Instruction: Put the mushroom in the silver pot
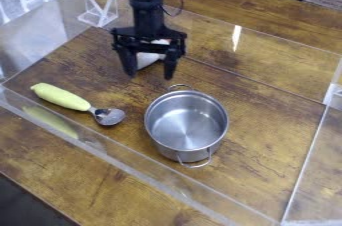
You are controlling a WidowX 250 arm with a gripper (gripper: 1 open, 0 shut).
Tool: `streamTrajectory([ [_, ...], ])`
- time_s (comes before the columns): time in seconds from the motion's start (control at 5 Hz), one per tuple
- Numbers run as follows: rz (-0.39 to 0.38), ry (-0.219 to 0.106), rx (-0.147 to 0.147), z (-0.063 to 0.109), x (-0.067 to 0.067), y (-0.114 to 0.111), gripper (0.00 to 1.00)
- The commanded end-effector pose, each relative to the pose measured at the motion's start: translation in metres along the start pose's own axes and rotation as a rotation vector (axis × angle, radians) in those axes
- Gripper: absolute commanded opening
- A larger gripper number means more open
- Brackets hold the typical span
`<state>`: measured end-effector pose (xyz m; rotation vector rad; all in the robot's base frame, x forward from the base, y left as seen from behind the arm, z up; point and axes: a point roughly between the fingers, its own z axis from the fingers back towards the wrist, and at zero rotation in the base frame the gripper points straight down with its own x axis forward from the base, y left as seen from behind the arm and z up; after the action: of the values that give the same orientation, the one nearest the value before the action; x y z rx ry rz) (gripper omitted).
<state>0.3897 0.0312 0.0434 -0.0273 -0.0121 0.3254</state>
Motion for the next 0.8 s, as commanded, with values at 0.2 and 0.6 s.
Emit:
streamTrajectory([
  [0.2, 0.071, -0.079, -0.02, 0.014, 0.023, 0.017, 1.0],
  [0.6, 0.143, -0.091, -0.044, 0.04, 0.028, 0.011, 1.0],
])
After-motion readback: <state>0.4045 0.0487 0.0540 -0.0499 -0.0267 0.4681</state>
